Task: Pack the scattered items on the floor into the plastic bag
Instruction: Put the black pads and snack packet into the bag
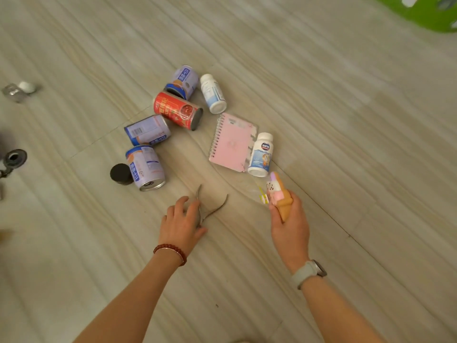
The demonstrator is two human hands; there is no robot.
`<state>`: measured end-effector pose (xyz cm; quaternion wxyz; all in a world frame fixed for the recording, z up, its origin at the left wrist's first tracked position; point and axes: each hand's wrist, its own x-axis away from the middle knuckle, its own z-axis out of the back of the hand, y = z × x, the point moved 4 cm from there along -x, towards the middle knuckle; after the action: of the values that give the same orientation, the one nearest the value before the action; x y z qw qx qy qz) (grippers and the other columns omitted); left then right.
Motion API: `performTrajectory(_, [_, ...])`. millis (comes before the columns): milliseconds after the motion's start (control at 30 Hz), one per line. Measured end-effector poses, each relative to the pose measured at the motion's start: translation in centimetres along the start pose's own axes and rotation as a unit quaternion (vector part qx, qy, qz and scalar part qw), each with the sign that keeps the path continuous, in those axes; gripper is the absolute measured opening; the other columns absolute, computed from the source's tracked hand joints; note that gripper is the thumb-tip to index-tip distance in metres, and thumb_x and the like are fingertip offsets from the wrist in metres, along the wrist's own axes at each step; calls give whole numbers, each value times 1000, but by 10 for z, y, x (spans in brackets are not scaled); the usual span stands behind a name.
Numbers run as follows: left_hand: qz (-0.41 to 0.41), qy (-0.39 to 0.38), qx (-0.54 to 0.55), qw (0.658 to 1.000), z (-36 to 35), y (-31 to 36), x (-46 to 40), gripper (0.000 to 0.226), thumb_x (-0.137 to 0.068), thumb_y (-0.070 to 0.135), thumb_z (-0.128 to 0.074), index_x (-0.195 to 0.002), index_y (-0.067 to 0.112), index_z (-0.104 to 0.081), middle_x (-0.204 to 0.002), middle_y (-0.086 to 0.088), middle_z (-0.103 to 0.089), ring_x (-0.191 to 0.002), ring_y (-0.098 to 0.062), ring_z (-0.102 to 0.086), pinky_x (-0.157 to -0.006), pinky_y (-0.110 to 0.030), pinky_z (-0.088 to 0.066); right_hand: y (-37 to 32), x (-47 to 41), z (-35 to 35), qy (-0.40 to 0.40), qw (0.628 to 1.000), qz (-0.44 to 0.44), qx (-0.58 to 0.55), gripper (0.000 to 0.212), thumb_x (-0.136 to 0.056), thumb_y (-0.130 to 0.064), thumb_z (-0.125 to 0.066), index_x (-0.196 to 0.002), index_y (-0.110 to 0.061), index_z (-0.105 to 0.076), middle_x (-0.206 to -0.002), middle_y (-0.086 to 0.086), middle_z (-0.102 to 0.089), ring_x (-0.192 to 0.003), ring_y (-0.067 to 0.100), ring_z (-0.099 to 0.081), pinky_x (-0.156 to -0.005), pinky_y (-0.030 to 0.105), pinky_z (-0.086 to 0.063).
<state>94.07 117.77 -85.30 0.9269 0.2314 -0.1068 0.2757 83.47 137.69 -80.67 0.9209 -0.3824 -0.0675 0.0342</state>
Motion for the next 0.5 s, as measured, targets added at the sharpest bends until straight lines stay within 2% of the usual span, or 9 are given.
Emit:
performTrajectory(67, [11, -4, -47, 999, -1, -4, 6, 71, -71, 42, -69, -134, 24, -38, -141, -11, -34, -122, -34, -38, -95, -45, -39, -13, 9, -19, -11, 1000, -3, -23, 39, -85, -17, -60, -122, -10, -47, -114, 10, -61, -102, 32, -55, -76, 31, -39])
performTrajectory(100, [13, 10, -46, 999, -3, -5, 7, 71, -71, 43, -68, -133, 24, -39, -138, -11, -38, -120, -34, -39, -93, -44, -39, -16, 12, -27, -13, 999, -9, -33, 39, -85, -17, -60, -121, -10, -48, -112, 11, -61, -101, 33, -56, -75, 30, -38])
performTrajectory(200, [20, 64, -5, 998, -8, -5, -2, 48, -76, 31, -67, -115, 8, -54, -117, -17, -53, -107, -37, -47, -86, -43, -41, -15, 26, -44, -38, 998, -14, -45, 38, -86, -19, -59, -121, -11, -47, -110, 11, -62, -98, 32, -57, -71, 28, -35])
performTrajectory(267, [47, 34, 0, 998, -12, -4, -6, 29, -88, 20, -52, -111, 3, -54, -115, -17, -54, -108, -34, -47, -89, -40, -39, -11, 38, -48, -71, 996, -3, -45, 39, -85, -19, -60, -121, -11, -47, -110, 10, -62, -97, 30, -58, -72, 30, -39])
performTrajectory(333, [55, 12, -24, 998, -12, -7, -2, 25, -92, 13, -42, -111, 4, -53, -116, -16, -55, -109, -31, -49, -90, -36, -39, -10, 49, -47, -89, 995, 0, -49, 40, -85, -20, -61, -121, -12, -47, -110, 10, -62, -97, 30, -58, -77, 34, -44])
performTrajectory(500, [-34, 10, -61, 998, 39, -28, 18, 27, -92, 23, -41, -112, 10, -54, -115, -9, -55, -107, -24, -51, -83, -34, -43, -31, 60, -41, -75, 993, 20, -86, 40, -84, -14, -62, -121, -7, -48, -111, 14, -62, -99, 31, -58, -78, 31, -40])
